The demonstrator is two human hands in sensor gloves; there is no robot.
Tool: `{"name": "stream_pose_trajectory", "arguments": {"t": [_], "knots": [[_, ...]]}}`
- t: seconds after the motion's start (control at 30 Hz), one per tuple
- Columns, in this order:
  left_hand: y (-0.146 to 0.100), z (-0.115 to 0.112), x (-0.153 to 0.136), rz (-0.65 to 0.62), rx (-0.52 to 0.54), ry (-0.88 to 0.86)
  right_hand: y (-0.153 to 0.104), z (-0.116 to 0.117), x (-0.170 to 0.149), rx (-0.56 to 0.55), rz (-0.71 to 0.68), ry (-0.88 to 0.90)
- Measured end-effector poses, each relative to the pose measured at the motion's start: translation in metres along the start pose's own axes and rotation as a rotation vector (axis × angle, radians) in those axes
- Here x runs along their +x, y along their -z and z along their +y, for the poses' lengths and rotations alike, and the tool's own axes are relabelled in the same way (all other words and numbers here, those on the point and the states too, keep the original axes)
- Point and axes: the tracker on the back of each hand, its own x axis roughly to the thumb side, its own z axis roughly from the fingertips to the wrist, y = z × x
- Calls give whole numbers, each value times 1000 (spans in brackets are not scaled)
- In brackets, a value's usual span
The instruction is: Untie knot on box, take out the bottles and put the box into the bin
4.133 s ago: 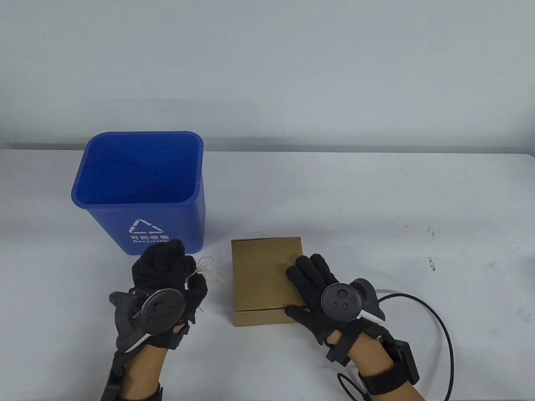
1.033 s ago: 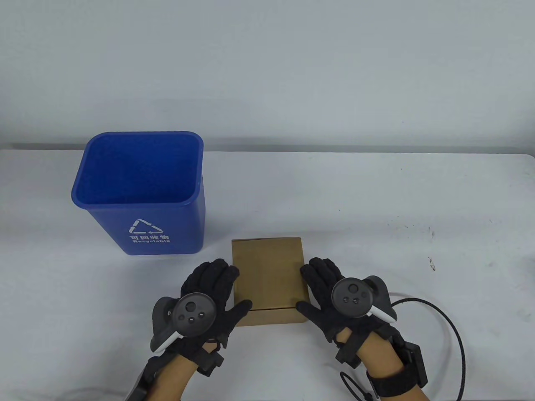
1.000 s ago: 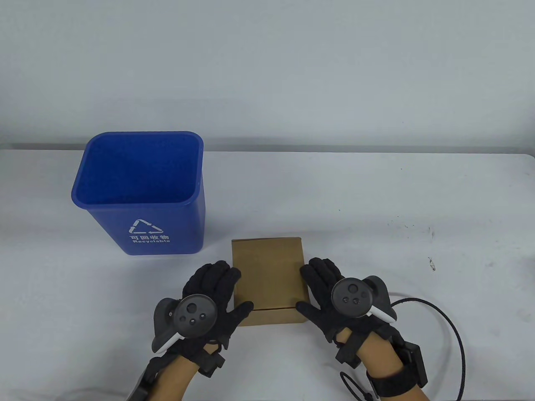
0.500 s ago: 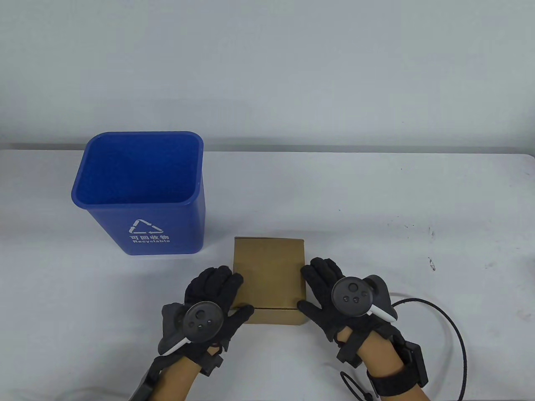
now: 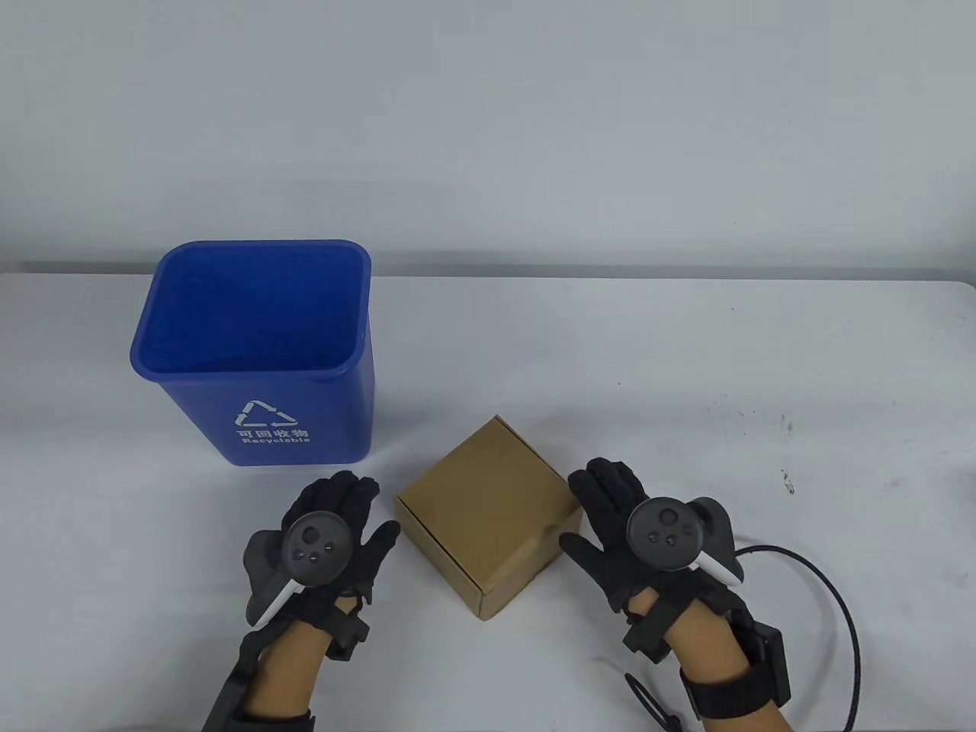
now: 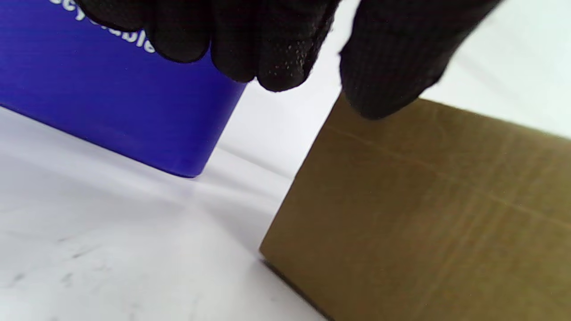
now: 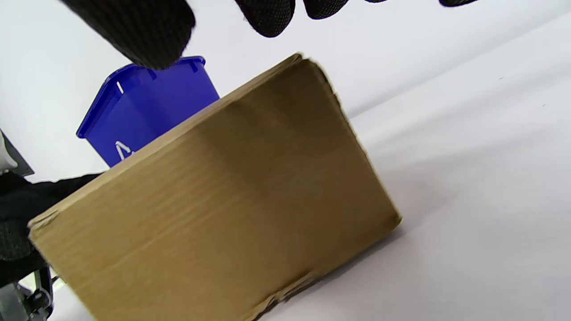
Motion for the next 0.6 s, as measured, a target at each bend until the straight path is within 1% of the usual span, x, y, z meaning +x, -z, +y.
{"name": "stream_pose_trajectory", "arguments": {"t": [0.17,0.27,0.33,0.43,0.6], "knots": [[8,-11,-9,35,-54,-18,1,-3,-16,-50,86,-9],[11,-19,-12,35,-92,-49,3,-1,-26,-57,143,-25],[12,-25,-10,28,-115,-68,7,5,-32,-17,158,-33],[13,-30,-4,9,-145,-17,12,16,-39,52,160,-3],[14,-34,1,-12,-160,-32,16,23,-37,102,123,-17]]}}
